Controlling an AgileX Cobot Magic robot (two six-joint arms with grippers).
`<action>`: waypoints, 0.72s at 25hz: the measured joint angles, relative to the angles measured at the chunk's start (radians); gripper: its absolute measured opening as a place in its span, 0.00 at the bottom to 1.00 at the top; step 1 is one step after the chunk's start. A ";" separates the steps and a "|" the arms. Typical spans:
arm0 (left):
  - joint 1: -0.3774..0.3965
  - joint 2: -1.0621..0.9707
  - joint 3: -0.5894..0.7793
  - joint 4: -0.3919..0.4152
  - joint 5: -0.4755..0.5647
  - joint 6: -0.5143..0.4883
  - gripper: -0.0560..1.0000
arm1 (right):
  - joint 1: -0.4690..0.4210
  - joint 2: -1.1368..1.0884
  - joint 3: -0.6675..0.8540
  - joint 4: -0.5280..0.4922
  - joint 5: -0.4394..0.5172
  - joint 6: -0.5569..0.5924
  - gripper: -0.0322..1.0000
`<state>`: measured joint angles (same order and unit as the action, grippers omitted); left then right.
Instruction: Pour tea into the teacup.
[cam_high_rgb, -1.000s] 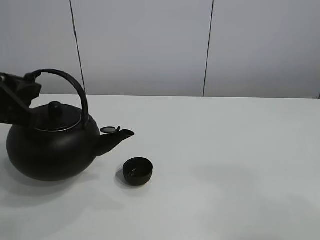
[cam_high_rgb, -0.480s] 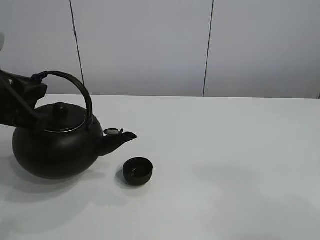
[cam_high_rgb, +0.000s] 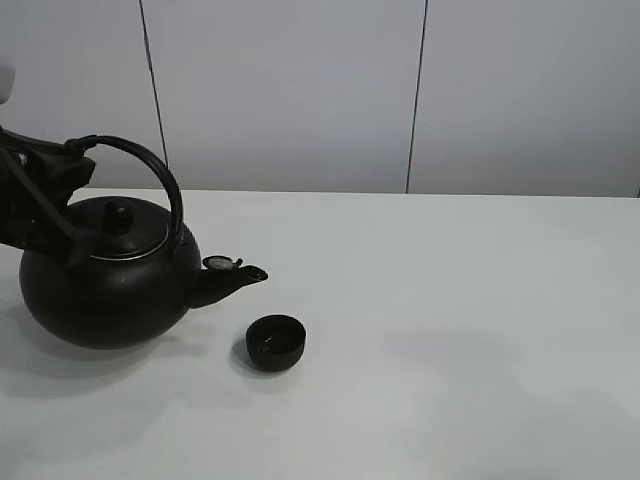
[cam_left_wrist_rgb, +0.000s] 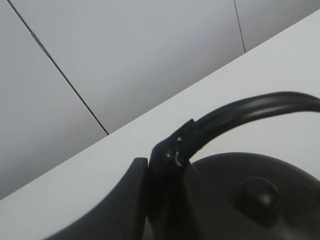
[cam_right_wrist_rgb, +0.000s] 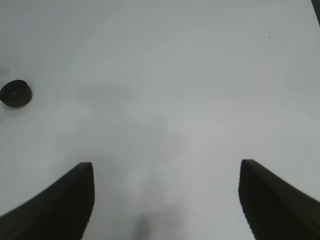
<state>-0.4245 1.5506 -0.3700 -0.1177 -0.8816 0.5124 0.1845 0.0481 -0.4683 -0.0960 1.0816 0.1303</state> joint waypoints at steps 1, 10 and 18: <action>0.000 0.000 0.000 0.000 0.000 0.008 0.17 | 0.000 0.000 0.000 0.000 0.000 0.000 0.56; 0.000 0.000 0.000 0.000 0.000 0.059 0.17 | 0.000 0.000 0.000 0.000 0.000 0.000 0.56; 0.000 0.000 0.000 0.000 0.000 0.059 0.17 | 0.000 0.000 0.000 0.000 0.000 0.000 0.56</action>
<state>-0.4245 1.5506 -0.3700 -0.1177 -0.8816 0.5714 0.1845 0.0481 -0.4683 -0.0960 1.0816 0.1303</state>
